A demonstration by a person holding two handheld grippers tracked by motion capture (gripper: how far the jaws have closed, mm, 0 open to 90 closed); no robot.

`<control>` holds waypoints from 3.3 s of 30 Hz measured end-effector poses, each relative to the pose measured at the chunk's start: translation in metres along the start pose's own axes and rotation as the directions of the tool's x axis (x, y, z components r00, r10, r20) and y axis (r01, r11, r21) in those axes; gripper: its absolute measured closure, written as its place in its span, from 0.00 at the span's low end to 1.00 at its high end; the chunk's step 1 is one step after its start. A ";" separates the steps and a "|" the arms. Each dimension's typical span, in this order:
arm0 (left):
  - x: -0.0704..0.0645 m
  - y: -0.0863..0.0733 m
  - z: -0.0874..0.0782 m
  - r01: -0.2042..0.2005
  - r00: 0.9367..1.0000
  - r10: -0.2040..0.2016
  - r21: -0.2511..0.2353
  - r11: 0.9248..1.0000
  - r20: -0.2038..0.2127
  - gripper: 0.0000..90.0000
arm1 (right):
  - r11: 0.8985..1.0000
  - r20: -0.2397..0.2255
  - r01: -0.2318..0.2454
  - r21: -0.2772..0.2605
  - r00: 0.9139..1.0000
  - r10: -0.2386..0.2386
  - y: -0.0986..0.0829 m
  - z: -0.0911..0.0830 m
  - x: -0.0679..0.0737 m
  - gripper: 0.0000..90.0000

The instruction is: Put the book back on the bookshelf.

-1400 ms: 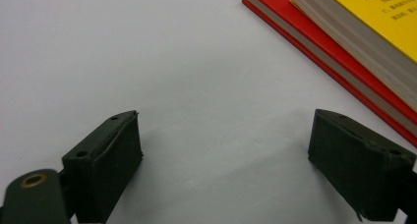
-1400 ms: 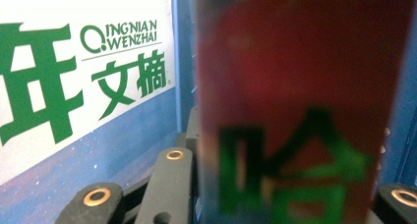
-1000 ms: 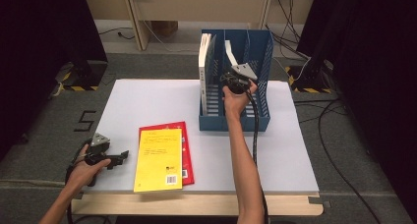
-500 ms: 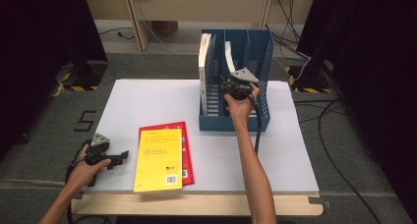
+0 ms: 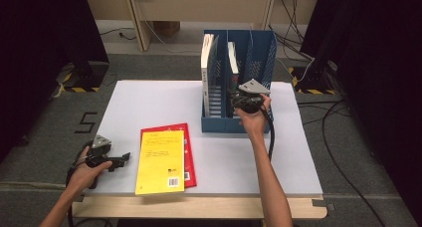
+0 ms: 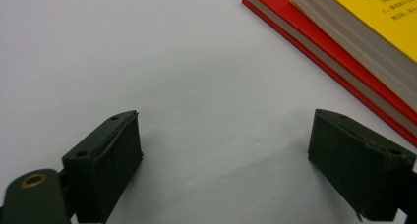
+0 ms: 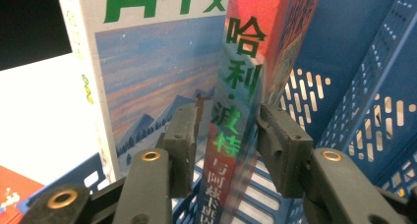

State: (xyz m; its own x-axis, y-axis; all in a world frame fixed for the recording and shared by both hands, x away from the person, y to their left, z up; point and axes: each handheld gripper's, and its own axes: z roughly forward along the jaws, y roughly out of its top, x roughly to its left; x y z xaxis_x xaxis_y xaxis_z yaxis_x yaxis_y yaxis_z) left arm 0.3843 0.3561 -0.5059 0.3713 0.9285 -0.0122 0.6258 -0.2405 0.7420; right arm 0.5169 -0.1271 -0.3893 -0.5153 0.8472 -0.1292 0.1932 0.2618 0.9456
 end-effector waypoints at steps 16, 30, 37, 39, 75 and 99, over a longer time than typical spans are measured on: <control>0.000 0.000 0.000 -0.001 1.000 0.001 0.001 1.000 0.002 0.13 | 0.995 0.005 0.092 0.027 0.996 -0.092 -0.009 -0.007 0.002 0.77; 0.000 0.000 0.000 -0.001 1.000 0.001 0.001 1.000 0.001 0.13 | 0.993 0.038 0.118 0.014 0.992 -0.118 -0.007 0.011 0.009 0.77; 0.000 0.000 0.000 -0.001 1.000 0.001 0.001 1.000 0.002 0.13 | 0.995 0.034 0.103 0.017 0.994 -0.104 -0.008 0.016 0.008 0.76; 0.000 0.000 0.000 -0.001 1.000 0.001 0.000 1.000 0.001 0.13 | 0.996 0.026 0.083 0.016 0.996 -0.083 -0.010 0.016 0.008 0.70; 0.000 0.000 0.000 0.000 1.000 0.000 -0.002 1.000 0.002 0.13 | 0.994 -0.080 -0.106 -0.038 0.991 0.103 -0.001 -0.039 0.029 0.40; 0.000 0.000 0.000 0.001 1.000 -0.001 -0.003 1.000 0.002 0.13 | 0.994 -0.169 -0.108 0.028 0.979 0.111 -0.025 -0.052 0.063 0.36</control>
State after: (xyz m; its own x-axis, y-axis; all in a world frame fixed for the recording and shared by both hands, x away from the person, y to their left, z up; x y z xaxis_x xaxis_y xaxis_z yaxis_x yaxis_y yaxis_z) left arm 0.3840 0.3563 -0.5061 0.3717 0.9282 -0.0141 0.6241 -0.2386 0.7440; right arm 0.4357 -0.1045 -0.4058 -0.6248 0.7803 0.0287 0.2705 0.1818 0.9454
